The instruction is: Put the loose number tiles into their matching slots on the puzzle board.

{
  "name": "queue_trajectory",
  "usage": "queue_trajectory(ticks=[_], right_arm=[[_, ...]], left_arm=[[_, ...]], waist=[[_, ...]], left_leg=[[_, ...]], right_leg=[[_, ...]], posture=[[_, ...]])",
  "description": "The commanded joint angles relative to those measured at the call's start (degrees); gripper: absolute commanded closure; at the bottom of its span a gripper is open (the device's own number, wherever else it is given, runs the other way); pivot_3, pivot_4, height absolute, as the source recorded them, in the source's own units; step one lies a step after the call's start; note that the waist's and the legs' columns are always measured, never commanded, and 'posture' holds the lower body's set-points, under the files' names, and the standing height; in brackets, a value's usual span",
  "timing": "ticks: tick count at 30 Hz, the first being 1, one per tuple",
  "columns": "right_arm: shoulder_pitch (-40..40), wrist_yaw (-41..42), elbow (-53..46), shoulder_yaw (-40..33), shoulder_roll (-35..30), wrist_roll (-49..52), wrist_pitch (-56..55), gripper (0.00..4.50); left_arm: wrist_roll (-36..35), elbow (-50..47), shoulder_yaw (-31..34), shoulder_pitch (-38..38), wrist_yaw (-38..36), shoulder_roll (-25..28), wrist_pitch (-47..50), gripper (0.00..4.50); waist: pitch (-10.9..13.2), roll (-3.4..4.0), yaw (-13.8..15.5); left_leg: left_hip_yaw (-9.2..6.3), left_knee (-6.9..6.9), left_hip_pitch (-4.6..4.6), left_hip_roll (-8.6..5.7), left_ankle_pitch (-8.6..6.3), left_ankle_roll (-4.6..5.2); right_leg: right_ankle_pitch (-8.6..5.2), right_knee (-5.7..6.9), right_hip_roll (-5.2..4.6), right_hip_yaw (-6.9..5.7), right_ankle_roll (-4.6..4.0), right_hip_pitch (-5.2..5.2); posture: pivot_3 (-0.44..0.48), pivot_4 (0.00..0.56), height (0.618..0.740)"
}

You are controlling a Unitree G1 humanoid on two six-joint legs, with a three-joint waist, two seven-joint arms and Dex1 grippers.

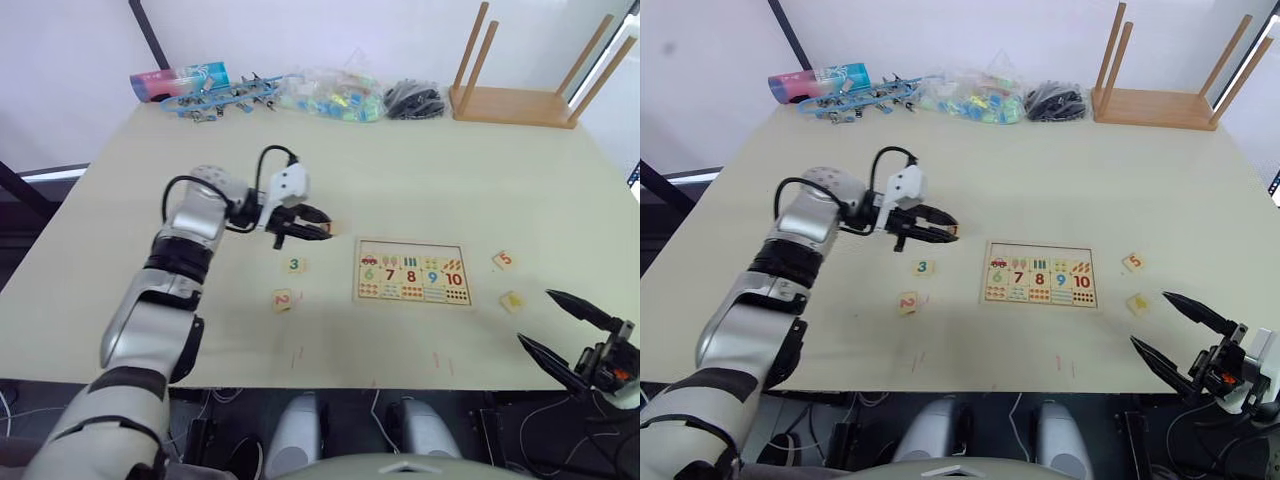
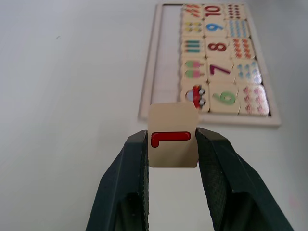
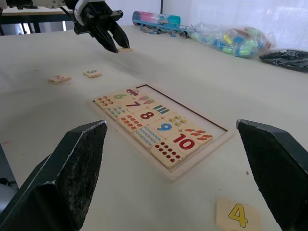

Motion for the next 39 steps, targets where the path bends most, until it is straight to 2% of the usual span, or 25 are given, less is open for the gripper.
queue_trajectory(ticks=[1, 11, 16, 39], right_arm=[[1.0, -0.6, -2.9, -0.9, 0.4, 1.1, -0.9, 0.0], [1.3, -0.8, -2.5, -0.5, 1.3, 0.8, -1.9, 0.0], [1.0, -0.7, -2.1, -0.5, 0.9, 0.8, -2.1, 0.0], [2.1, -0.4, -1.0, -1.5, 0.6, 0.8, -2.7, 0.0]], left_arm=[[1.8, -3.6, -1.6, -1.9, 0.6, -1.2, 3.6, 3.53], [6.4, -5.0, -4.8, -3.8, 5.8, -7.4, 10.4, 3.53], [9.3, -2.7, -6.2, -4.3, 8.9, -8.5, 7.2, 3.53], [12.8, 4.3, -6.3, -5.5, 10.9, -11.5, 0.4, 3.53]], waist=[[0.0, 0.02, -0.1], [0.0, 0.03, 0.0], [0.0, 0.03, 0.0], [0.0, 0.02, 0.0]], left_leg=[[0.01, 0.0, 0.01, 0.01, 0.0, 0.0], [-0.01, 0.0, 0.0, 0.0, 0.0, 0.0], [-0.01, 0.0, 0.0, 0.0, 0.0, 0.0], [-0.01, 0.0, -0.01, -0.01, 0.0, 0.0]], right_leg=[[0.0, 0.0, 0.03, 0.04, 0.0, 0.0], [-0.01, -0.01, 0.04, 0.05, 0.0, -0.01], [-0.01, -0.01, 0.04, 0.06, 0.0, -0.01], [0.0, -0.04, 0.03, 0.06, 0.0, -0.01]], posture=[[0.0, 0.15, 0.737], [0.0, 0.15, 0.737], [0.0, 0.15, 0.737], [0.0, 0.15, 0.737]])
